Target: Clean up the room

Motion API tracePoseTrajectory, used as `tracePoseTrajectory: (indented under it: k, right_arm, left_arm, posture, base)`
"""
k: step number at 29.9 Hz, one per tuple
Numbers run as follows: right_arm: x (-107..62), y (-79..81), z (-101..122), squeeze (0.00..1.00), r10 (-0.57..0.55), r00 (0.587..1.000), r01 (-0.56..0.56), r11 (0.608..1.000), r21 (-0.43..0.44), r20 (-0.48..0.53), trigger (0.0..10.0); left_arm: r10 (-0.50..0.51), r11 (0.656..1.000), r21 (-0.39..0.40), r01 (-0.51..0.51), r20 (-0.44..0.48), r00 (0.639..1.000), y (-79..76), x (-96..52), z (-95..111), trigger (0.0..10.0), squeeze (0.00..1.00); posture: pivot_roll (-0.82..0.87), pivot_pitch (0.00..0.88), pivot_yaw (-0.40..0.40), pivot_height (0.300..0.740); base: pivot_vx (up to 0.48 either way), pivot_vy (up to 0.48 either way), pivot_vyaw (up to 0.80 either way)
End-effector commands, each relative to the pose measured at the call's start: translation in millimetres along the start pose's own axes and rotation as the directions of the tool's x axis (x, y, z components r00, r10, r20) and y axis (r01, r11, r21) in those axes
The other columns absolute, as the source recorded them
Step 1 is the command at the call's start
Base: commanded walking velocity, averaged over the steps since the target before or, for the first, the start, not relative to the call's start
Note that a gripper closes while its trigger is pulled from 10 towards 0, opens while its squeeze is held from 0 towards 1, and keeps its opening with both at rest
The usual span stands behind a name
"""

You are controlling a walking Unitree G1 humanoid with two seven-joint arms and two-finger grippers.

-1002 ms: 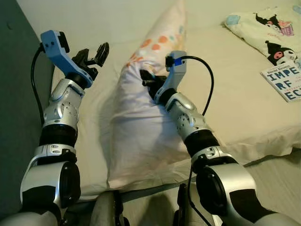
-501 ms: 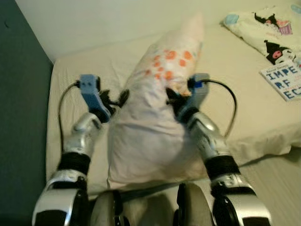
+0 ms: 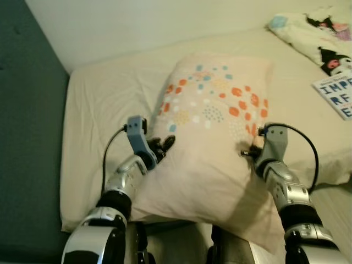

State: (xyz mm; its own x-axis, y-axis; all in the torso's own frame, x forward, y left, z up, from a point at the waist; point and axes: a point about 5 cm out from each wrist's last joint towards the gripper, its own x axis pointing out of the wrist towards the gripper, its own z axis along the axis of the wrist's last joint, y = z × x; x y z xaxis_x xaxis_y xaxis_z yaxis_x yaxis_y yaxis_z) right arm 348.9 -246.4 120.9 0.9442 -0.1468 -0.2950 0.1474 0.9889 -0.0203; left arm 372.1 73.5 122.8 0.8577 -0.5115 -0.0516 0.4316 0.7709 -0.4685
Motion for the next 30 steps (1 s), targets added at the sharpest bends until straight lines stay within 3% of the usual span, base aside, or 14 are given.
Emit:
tracePoseTrajectory:
  k: [1, 5, 13, 14, 15, 18, 23, 25, 26, 29, 30]
  right_arm:
    - [-2.7, 1.6, -20, 0.00, -0.001, 0.997, -0.001, 1.000, -0.023, -0.080, 0.0]
    - [-7.6, 7.7, -20, 0.00, 0.055, 0.998, -0.054, 0.998, 0.020, -0.042, 0.0]
    - [-17.2, 2.6, -17, 0.00, 0.048, 0.998, -0.047, 0.998, 0.034, -0.027, 0.0]
    - [-28.6, -9.7, -15, 0.00, 0.029, 1.000, -0.029, 0.999, 0.033, -0.011, 0.0]
    - [-28.6, -9.7, -15, 0.00, 0.029, 1.000, -0.029, 0.999, 0.033, -0.011, 0.0]
    - [-43.8, -34.8, -18, 0.00, -0.031, 0.999, 0.031, 0.999, 0.026, -0.021, 0.0]
    - [-53.4, -54.5, -21, 0.00, -0.091, 0.995, 0.092, 0.996, 0.014, -0.037, 0.0]
    - [-63.3, -82.3, -24, 0.00, -0.210, 0.976, 0.209, 0.978, -0.016, -0.056, 0.0]
    - [-63.3, -82.3, -24, 0.00, -0.210, 0.976, 0.209, 0.978, -0.016, -0.056, 0.0]
    - [-73.2, -112.6, -23, 0.00, -0.385, 0.922, 0.382, 0.923, -0.049, -0.050, 0.0]
    - [-75.2, -119.4, -25, 0.00, -0.419, 0.906, 0.416, 0.907, -0.058, -0.057, 0.0]
  left_arm:
    - [-0.003, 1.000, -0.015, 0.002, -0.067, 0.998, 0.3, -2.8, -17, 10.0, 1.00]
    - [-0.018, 0.996, -0.093, 0.006, -0.130, 0.991, -5.3, -1.2, -32, 10.0, 1.00]
    - [-0.007, 0.989, -0.146, -0.011, -0.123, 0.992, -6.1, 1.1, -32, 10.0, 1.00]
    - [0.043, 0.982, -0.181, -0.059, -0.093, 0.995, -3.4, 3.2, -25, 10.0, 1.00]
    - [0.043, 0.982, -0.181, -0.059, -0.093, 0.995, -3.4, 3.2, -25, 10.0, 1.00]
    - [0.085, 0.974, -0.202, -0.099, -0.079, 0.993, -1.6, 5.3, -20, 10.0, 1.00]
    - [0.110, 0.972, -0.199, -0.123, -0.075, 0.991, -0.6, 6.1, -17, 10.0, 1.00]
    - [0.124, 0.971, -0.196, -0.137, -0.076, 0.989, -0.5, 6.4, -18, 10.0, 1.00]
    - [0.124, 0.971, -0.196, -0.137, -0.076, 0.989, -0.5, 6.4, -18, 10.0, 1.00]
    - [0.153, 0.969, -0.181, -0.166, -0.082, 0.985, -0.7, 6.6, -20, 10.0, 0.89]
    - [0.167, 0.969, -0.173, -0.179, -0.083, 0.982, 0.1, 6.4, -21, 10.0, 0.46]
  posture:
    - [-0.11, 0.278, 0.108, 0.601]
    - [-0.13, 0.310, 0.140, 0.601]
    - [-0.15, 0.329, 0.166, 0.601]
    - [-0.15, 0.338, 0.175, 0.601]
    - [-0.15, 0.338, 0.175, 0.601]
    - [-0.15, 0.339, 0.181, 0.601]
    - [-0.15, 0.341, 0.184, 0.601]
    - [-0.16, 0.344, 0.191, 0.601]
    - [-0.16, 0.344, 0.191, 0.601]
    - [-0.16, 0.343, 0.191, 0.601]
    - [-0.16, 0.343, 0.191, 0.601]
  base:
    - [0.000, 0.000, 0.00]
    - [0.000, 0.000, 0.00]
    - [0.000, 0.000, 0.00]
    - [0.000, 0.000, 0.00]
    - [0.000, 0.000, 0.00]
    - [0.000, 0.000, 0.00]
    - [0.000, 0.000, 0.00]
    - [0.000, 0.000, 0.00]
    - [0.000, 0.000, 0.00]
    - [0.000, 0.000, 0.00]
    - [0.000, 0.000, 0.00]
